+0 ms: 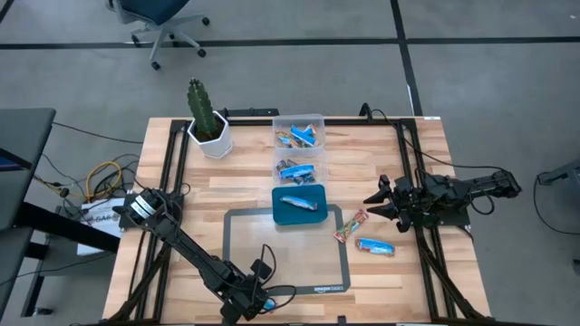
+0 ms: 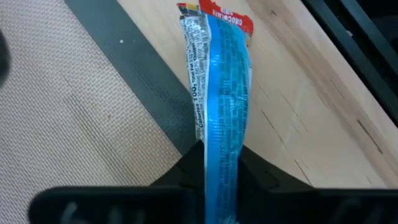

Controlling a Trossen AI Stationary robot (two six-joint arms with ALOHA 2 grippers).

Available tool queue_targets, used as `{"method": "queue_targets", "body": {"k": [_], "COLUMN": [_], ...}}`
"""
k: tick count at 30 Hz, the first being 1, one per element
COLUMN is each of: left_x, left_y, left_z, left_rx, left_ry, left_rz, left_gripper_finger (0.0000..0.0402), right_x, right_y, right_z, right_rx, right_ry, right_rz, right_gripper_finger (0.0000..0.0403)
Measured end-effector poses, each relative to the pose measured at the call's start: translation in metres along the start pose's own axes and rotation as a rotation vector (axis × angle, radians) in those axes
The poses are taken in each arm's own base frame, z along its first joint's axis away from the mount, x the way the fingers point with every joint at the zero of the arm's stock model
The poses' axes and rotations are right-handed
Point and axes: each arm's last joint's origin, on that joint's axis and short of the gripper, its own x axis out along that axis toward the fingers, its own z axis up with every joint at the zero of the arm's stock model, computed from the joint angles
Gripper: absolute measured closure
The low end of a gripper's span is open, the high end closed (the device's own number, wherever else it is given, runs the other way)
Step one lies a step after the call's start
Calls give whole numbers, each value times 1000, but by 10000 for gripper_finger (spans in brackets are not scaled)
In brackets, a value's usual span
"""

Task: Pick and place Granola Bars by type
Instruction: Put the red granola bar into the blue bin

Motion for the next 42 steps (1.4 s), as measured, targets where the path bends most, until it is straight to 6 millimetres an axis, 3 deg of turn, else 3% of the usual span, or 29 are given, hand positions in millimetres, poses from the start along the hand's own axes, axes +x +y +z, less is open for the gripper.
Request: {"method": "queue_targets", "body": {"k": [5, 11, 18, 24, 31, 36, 42], "left_x": [0, -3, -38, -75, -131, -173, -204], "left_y": [0, 1, 23, 58, 117, 155, 190], "left_z": [0, 1, 14, 23, 25, 14, -5], "left_rx": [0, -8, -103, -238, -427, -531, -625], "left_ry": [0, -10, -144, -289, -519, -651, -720], "left_rz": [0, -3, 34, 91, 226, 335, 422], "left_gripper_finger": [368, 348, 346, 345, 345, 345, 345], "right_x": [0, 0, 0, 0, 0, 0, 0], "right_y": [0, 0, 0, 0, 0, 0, 0], "right_z": [0, 0, 0, 0, 0, 0, 0], "right_rx": [0, 0, 0, 0, 0, 0, 0], "right_ry": [0, 0, 0, 0, 0, 0, 0], "right_rz": [0, 0, 0, 0, 0, 0, 0], "right_gripper_finger": [269, 269, 270, 269, 268, 270, 268]}}
